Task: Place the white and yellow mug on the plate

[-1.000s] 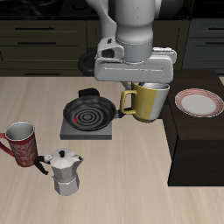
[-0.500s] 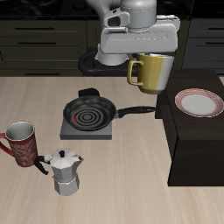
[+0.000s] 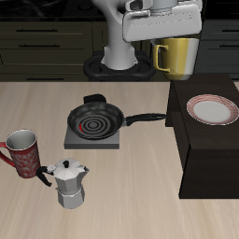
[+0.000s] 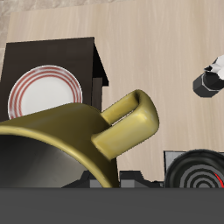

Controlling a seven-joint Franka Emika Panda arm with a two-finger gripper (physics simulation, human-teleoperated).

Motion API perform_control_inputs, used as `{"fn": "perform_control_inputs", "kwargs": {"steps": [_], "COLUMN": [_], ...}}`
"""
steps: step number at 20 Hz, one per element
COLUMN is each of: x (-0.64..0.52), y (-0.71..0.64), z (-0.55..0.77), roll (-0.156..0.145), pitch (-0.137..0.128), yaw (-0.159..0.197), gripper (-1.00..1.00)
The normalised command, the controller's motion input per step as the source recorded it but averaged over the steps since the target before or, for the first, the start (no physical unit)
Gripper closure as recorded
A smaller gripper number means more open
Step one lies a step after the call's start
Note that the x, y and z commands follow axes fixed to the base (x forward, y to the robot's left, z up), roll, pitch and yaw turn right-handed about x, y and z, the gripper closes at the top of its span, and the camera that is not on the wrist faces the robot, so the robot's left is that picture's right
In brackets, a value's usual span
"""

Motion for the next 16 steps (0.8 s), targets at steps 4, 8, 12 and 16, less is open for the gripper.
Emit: {"fn": "perform_control_inputs", "kwargs": {"steps": [4, 8, 12, 16], "x": [0.02, 0.07, 0.13, 0.09], "y": [0.17, 0.40, 0.23, 0.47], "z": [0.17, 0.18, 0.11, 0.15], "roll": [-0.009, -0.027, -0.041, -0.005], "pitch": [-0.002, 0.053, 0.065, 0.044], "yaw": [-0.011, 0.003, -0.031, 0.000], "gripper": [1.00, 1.00, 1.00, 1.00]}}
